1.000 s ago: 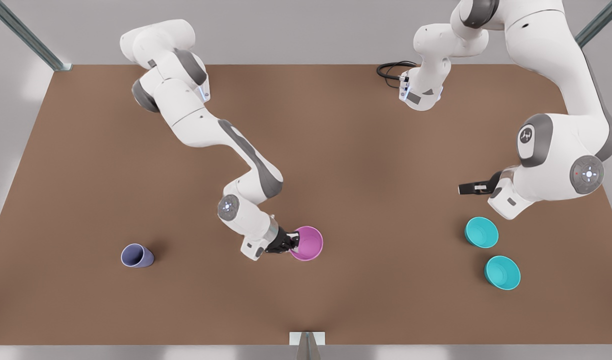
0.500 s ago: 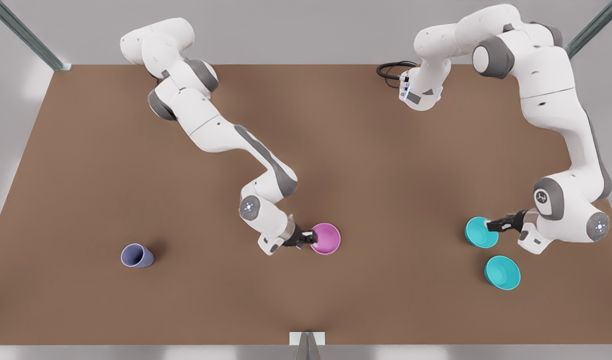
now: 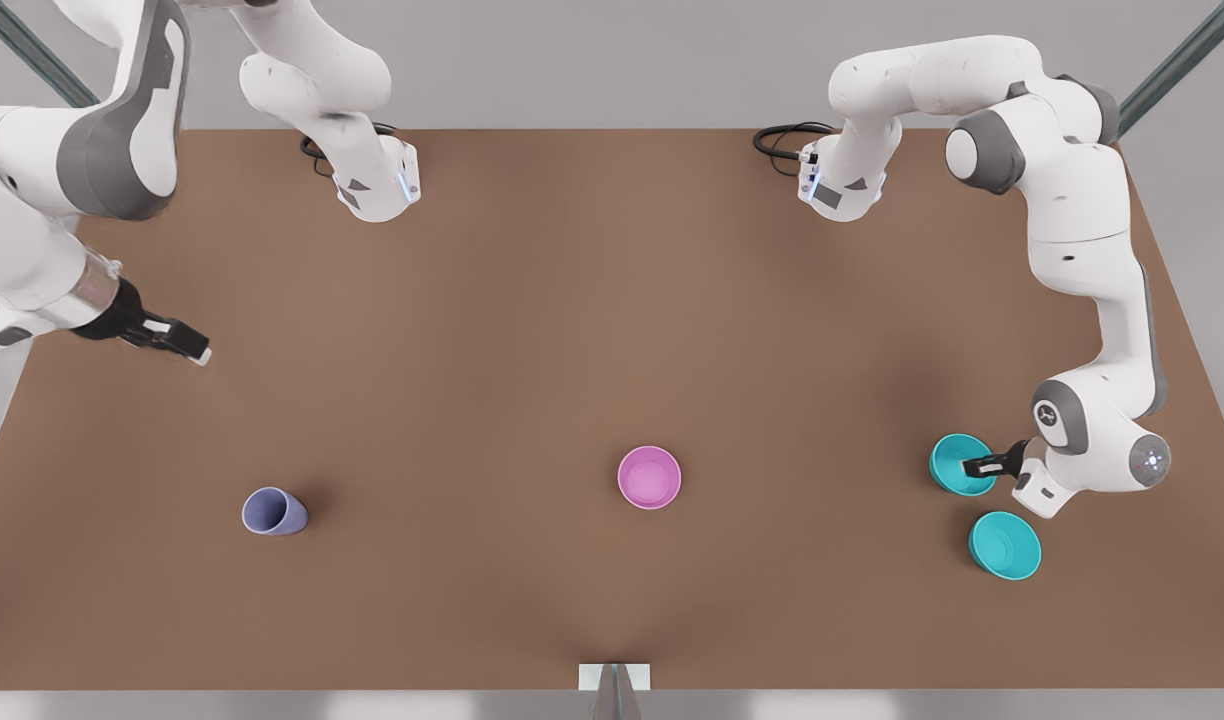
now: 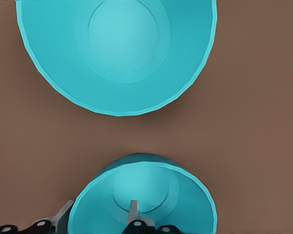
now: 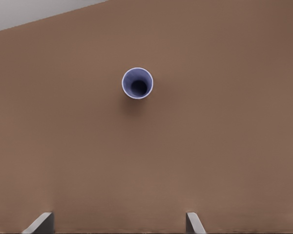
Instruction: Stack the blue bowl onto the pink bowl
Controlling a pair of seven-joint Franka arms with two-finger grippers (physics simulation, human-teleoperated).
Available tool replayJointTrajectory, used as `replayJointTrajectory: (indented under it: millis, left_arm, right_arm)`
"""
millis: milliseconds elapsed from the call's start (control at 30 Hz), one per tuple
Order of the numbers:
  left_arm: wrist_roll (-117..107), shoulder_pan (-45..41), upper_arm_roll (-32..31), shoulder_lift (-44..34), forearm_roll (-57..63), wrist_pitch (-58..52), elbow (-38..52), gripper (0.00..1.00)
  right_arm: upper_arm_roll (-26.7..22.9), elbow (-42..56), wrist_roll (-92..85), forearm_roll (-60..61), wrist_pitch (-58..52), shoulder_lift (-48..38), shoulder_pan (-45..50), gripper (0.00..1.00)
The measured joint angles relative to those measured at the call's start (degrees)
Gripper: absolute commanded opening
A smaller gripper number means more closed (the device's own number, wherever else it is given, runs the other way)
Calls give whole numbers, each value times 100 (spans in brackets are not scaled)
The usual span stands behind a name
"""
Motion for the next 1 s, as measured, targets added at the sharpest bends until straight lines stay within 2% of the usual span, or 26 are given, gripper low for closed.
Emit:
replayJointTrajectory:
  millis: [167, 300, 400, 533, 667, 800, 1000]
  left_arm:
    - [118, -27, 0, -62, 20, 51, 0, 21]
    - [136, -530, -31, -612, -188, -22, -6, 21]
    - [-106, -1164, -570, -849, -459, -117, 20, 21]
    - [-827, -2410, -793, -556, -580, -185, 680, 21]
    - [-1690, -3277, -801, -5, -549, -227, 1587, 21]
    - [-2464, -3468, -808, 474, -528, -248, 2245, 21]
    - [-3346, -3512, -834, 623, -546, -330, 2338, 21]
  right_arm:
    - [-9, 108, -431, -12, -323, 248, 167, 100]
    - [-27, 282, -709, -43, -462, 363, 44, 100]
    - [-24, 295, -882, -53, -523, 398, -18, 100]
    - [-20, 293, -1072, -63, -564, 427, 19, 100]
    - [-20, 278, -1225, -61, -583, 450, 14, 100]
    - [-20, 266, -1348, -61, -595, 459, 13, 100]
    - [-18, 265, -1488, -60, -603, 492, 15, 100]
